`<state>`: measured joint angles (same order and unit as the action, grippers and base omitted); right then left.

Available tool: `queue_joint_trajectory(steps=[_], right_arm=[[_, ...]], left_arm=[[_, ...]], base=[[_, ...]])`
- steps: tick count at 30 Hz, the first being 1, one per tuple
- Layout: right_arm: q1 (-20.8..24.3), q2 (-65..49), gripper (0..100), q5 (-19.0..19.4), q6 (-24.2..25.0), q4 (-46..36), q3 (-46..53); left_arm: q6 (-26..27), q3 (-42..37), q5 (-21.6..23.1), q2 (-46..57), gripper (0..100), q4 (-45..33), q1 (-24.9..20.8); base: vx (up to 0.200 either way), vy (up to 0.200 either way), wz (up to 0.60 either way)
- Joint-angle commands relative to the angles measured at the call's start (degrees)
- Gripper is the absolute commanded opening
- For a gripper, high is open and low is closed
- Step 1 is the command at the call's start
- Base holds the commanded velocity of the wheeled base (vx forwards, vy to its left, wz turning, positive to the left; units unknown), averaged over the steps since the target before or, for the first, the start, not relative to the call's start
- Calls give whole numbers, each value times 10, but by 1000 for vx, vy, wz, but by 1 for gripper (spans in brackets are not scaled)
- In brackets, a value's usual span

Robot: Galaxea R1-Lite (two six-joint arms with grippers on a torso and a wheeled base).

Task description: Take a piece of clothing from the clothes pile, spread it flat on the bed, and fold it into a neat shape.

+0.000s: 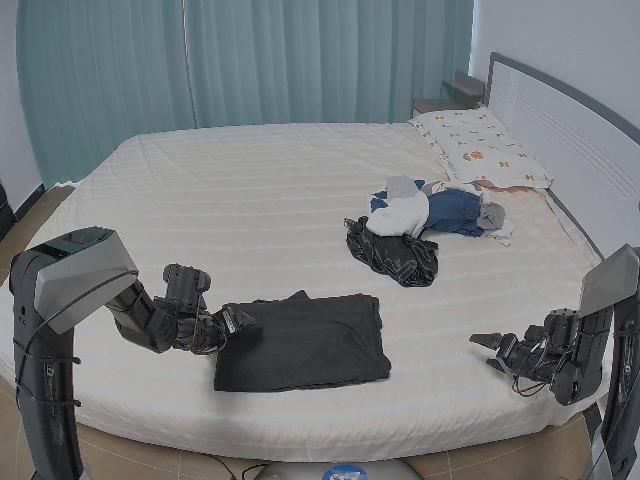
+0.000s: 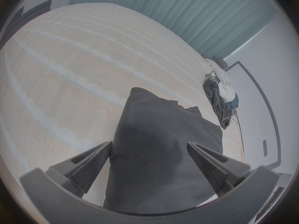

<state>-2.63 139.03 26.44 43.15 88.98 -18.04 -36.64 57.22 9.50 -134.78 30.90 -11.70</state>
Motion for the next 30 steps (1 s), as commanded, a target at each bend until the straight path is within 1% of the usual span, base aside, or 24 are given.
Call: queue_joint_trajectory(steps=[1,5,6,23,27,30], right_arm=[[0,1,100,0,0,7,-1],[1,2,100,0,0,7,0],[1,2,100,0,0,7,0],[1,2,100,0,0,7,1],[1,2,100,0,0,7,0],[0,2,100,0,0,7,0]], left_arm=[[-2,1,3,-2,100,4,-2],[-4,0,3,-7,100,21,-2],[-4,-1,3,-7,0,22,-2],[-5,-7,1,-2,0,21,5],[-26,-7,-2,-1,0,19,4],[-28,-9,-2,-1,0,18,3]], base=[[0,0,0],[0,0,0],[0,0,0],[0,0,0],[0,0,0],[0,0,0]])
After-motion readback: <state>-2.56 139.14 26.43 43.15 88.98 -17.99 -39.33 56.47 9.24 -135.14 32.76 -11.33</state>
